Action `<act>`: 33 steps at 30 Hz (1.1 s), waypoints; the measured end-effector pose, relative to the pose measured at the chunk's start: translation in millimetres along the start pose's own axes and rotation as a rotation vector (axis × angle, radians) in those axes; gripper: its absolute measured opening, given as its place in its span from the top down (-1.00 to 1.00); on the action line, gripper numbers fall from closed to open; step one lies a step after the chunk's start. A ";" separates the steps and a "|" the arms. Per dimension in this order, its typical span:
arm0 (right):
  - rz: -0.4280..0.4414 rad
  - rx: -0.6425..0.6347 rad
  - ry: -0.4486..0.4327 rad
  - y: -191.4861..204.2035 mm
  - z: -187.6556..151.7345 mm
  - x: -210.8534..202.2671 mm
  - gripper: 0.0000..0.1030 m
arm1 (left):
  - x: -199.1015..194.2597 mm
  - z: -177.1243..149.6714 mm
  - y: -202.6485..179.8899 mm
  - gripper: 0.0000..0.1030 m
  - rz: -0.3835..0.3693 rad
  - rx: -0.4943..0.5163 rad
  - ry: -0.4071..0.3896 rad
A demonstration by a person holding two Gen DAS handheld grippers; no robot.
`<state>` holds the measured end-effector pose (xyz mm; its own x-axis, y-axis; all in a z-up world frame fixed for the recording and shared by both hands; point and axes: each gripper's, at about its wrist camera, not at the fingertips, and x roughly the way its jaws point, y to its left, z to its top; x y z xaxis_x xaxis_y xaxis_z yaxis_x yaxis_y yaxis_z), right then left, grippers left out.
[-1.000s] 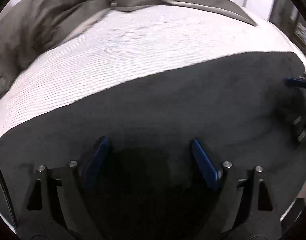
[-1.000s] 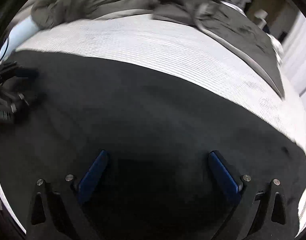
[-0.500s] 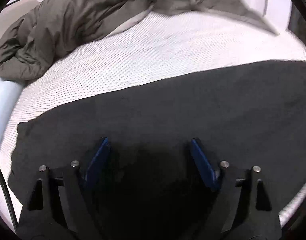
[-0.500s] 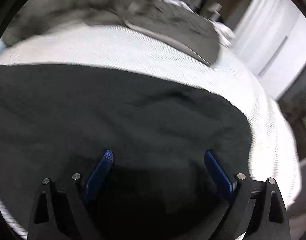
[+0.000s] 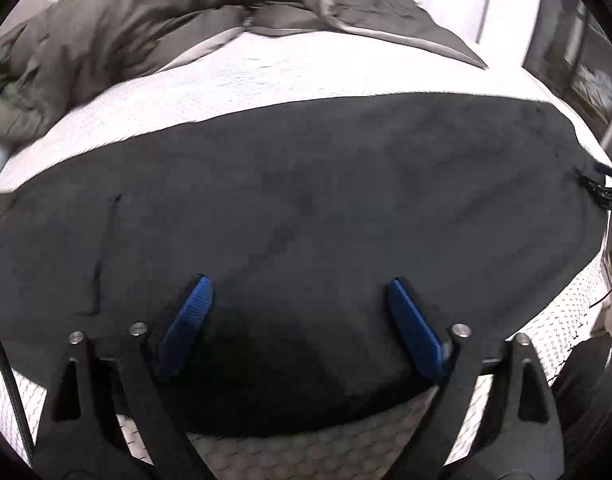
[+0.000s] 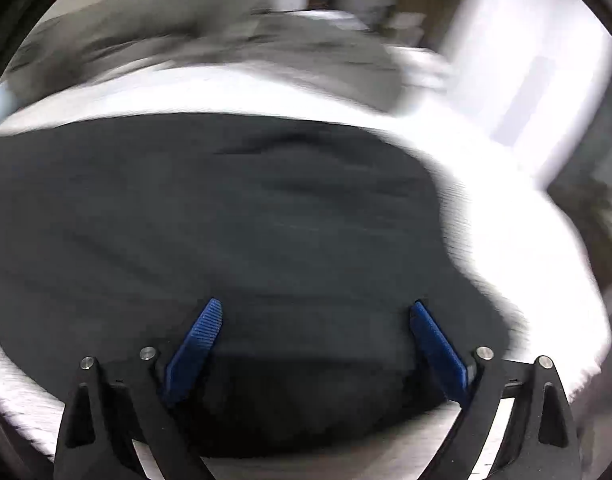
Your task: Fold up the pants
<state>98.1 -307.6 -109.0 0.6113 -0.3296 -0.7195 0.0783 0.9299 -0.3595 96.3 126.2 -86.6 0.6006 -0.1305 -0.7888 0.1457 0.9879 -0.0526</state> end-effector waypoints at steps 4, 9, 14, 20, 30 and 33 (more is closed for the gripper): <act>-0.012 0.140 0.021 -39.9 -15.2 -0.5 -0.92 | -9.1 -4.5 20.5 -0.81 0.051 -0.009 -0.018; -0.069 0.091 -0.018 -28.5 -11.9 -20.0 -0.92 | -40.3 -6.3 67.5 -0.79 0.122 -0.081 -0.080; 0.045 0.129 -0.081 -18.9 -21.7 -56.2 -0.92 | -52.6 -3.6 142.7 -0.64 0.278 -0.157 -0.087; 0.134 0.014 -0.053 27.5 -23.9 -57.3 -0.92 | -26.6 -25.8 214.4 0.45 0.314 -0.218 -0.019; 0.127 0.060 -0.043 20.5 -22.0 -69.8 -0.92 | -52.0 -4.3 202.8 0.51 0.291 -0.214 -0.068; 0.194 0.020 -0.074 43.1 -2.4 -79.0 -0.92 | -32.6 20.0 193.7 0.00 0.274 -0.161 -0.047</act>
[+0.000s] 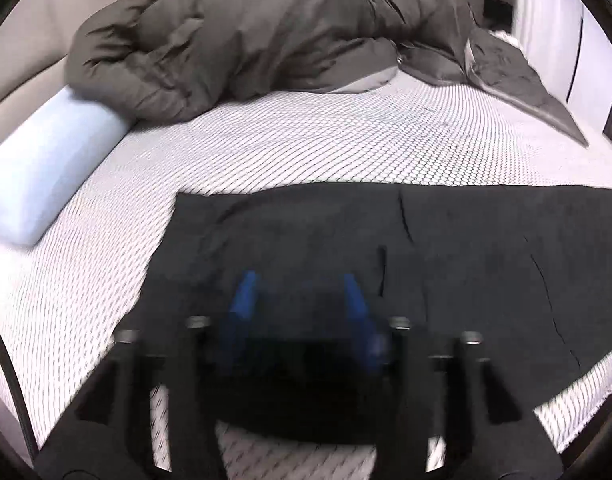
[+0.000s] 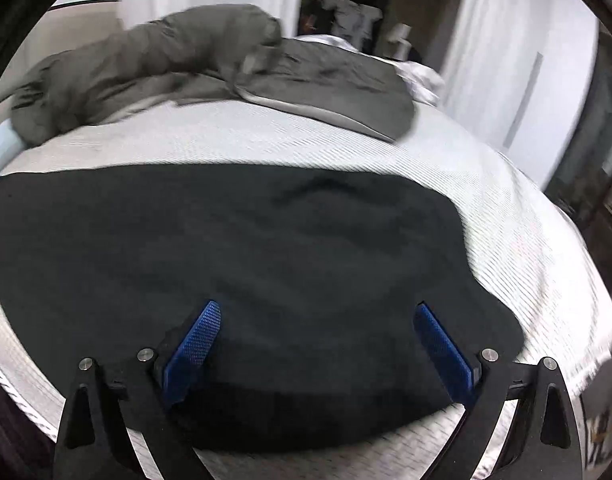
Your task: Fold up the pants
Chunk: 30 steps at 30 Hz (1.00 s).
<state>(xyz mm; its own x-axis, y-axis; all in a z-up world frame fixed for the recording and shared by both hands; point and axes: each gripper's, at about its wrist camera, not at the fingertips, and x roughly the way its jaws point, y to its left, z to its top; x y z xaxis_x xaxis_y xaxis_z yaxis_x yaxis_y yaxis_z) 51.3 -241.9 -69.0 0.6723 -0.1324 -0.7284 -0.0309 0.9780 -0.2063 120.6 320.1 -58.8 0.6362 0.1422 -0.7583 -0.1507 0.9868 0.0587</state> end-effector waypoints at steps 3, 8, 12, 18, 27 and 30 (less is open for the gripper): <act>0.087 -0.027 0.004 27.9 22.2 14.4 -0.92 | 44.3 11.1 -4.5 0.07 0.024 0.035 0.126; 0.124 -0.119 0.111 47.7 43.1 73.5 -0.92 | 51.7 9.2 31.6 0.41 0.019 -0.070 0.088; 0.019 -0.084 0.166 8.3 40.3 104.8 -0.92 | 47.3 3.8 53.7 0.81 0.059 -0.084 0.081; -0.069 -0.017 0.136 -28.5 48.4 87.6 -0.80 | 11.9 13.5 22.6 0.80 0.045 -0.008 0.026; 0.199 -0.133 0.093 109.6 117.3 98.9 -0.80 | 40.0 58.5 -160.1 -0.02 -0.264 0.150 0.031; 0.242 -0.164 0.147 148.2 127.9 123.4 -0.80 | 83.6 61.2 -206.0 -0.02 -0.269 0.183 0.134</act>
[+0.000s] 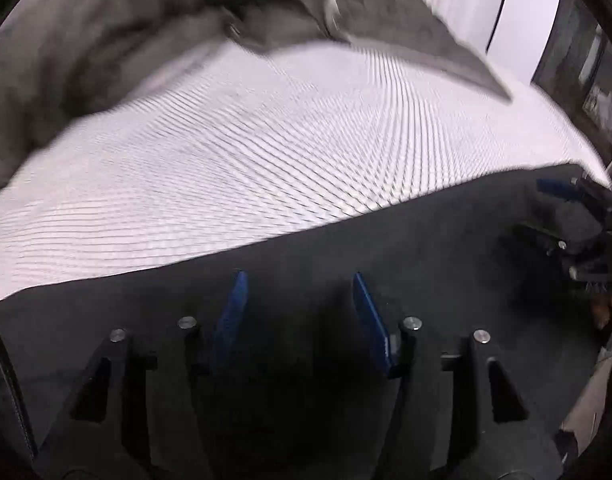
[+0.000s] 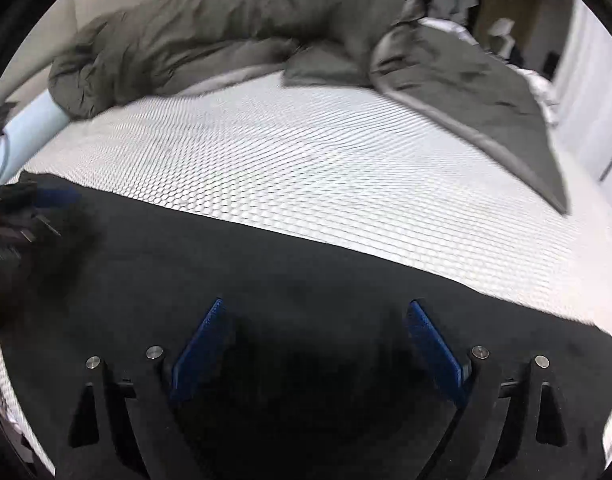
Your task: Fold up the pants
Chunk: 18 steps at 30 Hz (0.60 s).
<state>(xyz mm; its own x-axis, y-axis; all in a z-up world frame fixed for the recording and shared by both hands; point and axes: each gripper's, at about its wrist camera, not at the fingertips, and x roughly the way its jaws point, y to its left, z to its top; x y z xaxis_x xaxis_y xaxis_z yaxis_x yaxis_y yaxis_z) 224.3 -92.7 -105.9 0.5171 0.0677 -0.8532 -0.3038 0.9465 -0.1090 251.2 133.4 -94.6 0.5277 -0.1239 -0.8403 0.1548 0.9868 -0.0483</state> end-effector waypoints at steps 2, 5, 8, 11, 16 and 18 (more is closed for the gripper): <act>-0.075 -0.073 0.057 7.3 -0.5 20.4 -0.80 | 22.7 3.7 -3.3 -0.03 0.046 0.029 0.038; -0.180 -0.084 0.079 -34.4 -16.2 21.2 -0.81 | 15.7 1.9 28.7 -0.06 0.082 -0.012 0.013; -0.291 0.034 0.094 -109.1 -43.1 3.9 -0.82 | 2.2 -9.8 85.0 -0.09 0.254 -0.047 0.009; -0.382 0.140 0.109 -170.0 -63.9 -8.3 -0.81 | -12.1 -23.6 145.0 -0.12 0.297 -0.148 0.008; -0.489 0.185 0.124 -214.8 -79.8 -23.1 -0.82 | -25.1 -33.0 233.7 -0.09 0.509 -0.219 0.050; -0.471 0.200 0.119 -215.6 -79.0 -25.6 -0.82 | -34.5 -41.2 247.0 0.08 0.471 -0.267 0.063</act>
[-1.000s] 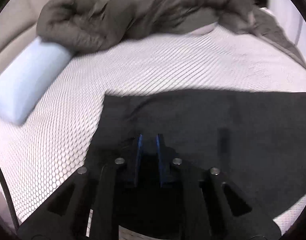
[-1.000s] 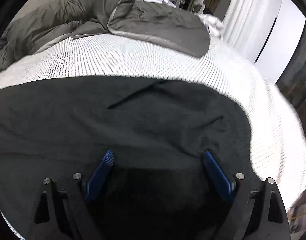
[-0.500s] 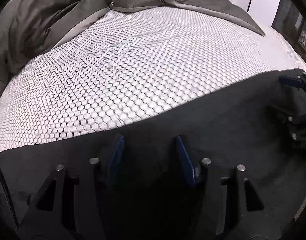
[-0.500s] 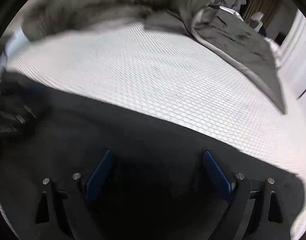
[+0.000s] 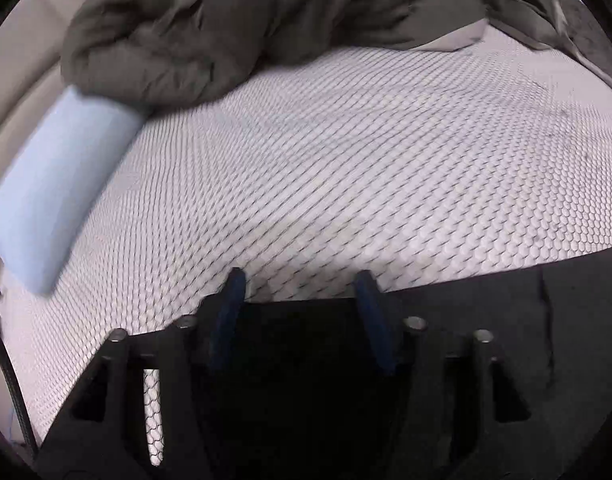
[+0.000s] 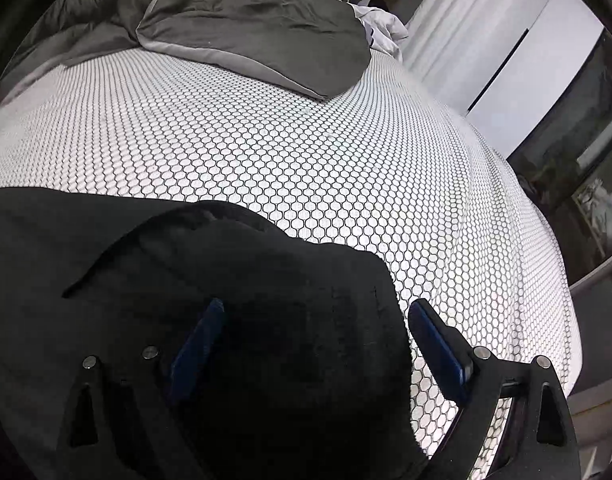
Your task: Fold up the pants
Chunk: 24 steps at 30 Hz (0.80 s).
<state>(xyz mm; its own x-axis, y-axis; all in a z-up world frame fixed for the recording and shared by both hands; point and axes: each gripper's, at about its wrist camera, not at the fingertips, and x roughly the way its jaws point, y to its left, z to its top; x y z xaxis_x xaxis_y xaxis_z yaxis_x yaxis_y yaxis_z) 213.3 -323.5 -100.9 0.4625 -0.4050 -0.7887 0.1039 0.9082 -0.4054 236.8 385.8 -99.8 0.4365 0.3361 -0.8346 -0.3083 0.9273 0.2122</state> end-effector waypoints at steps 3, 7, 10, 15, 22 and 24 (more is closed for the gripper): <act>0.009 -0.028 -0.063 12.4 -3.6 -28.1 -0.82 | -38.8 -17.8 12.8 0.08 -0.062 -0.029 -0.075; 0.160 -0.029 -0.170 30.1 -36.8 -81.0 -0.82 | -92.9 -63.4 3.4 -0.48 -0.189 0.022 -0.184; 0.249 -0.093 -0.167 48.5 -65.5 -90.1 -0.82 | -87.5 -89.8 -13.9 -0.61 -0.190 0.145 -0.150; 0.132 -0.086 -0.142 21.9 -97.6 -74.5 -0.83 | -62.2 -110.5 17.6 -0.26 -0.244 -0.036 -0.077; 0.151 0.130 -0.149 -40.3 -124.2 -95.0 -0.84 | -133.0 -129.7 -34.7 -0.24 -0.217 0.014 -0.189; 0.211 0.110 -0.169 -27.3 -128.2 -106.6 -0.84 | -156.6 -134.9 -72.5 -0.29 -0.272 0.040 -0.228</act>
<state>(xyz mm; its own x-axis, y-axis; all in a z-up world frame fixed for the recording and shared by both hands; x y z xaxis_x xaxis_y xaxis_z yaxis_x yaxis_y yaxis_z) 48.2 -318.7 -65.0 0.6232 -0.1906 -0.7585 0.0803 0.9803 -0.1804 76.7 243.7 -53.1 0.6770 0.0994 -0.7293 -0.1230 0.9922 0.0210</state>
